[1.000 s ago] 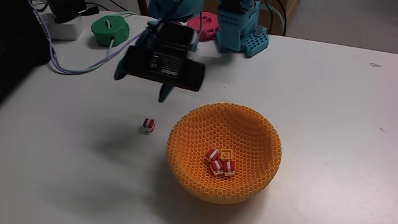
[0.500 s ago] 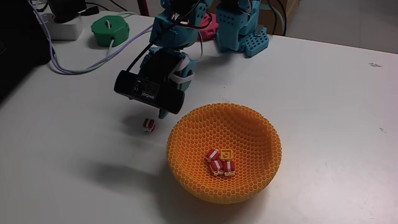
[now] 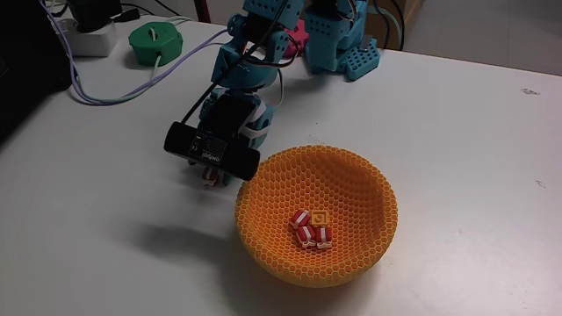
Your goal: Place cube pieces into the yellow basket
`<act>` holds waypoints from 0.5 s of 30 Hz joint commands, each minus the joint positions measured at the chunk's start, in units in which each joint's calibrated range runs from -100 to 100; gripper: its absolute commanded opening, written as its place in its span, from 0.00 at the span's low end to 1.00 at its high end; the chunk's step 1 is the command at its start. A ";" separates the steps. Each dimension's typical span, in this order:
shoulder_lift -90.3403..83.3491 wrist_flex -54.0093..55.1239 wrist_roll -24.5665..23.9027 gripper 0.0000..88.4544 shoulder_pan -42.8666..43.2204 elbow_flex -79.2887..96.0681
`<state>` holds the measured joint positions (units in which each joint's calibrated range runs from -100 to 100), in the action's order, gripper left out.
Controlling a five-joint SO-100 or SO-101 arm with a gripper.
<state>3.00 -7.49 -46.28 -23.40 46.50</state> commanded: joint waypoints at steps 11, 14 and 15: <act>-9.63 -2.24 2.20 0.00 -0.83 -6.01; -15.22 -10.67 1.22 0.00 3.83 -11.02; -16.54 -13.19 0.88 0.00 5.79 -12.46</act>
<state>-6.44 -14.70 -44.52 -22.34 40.20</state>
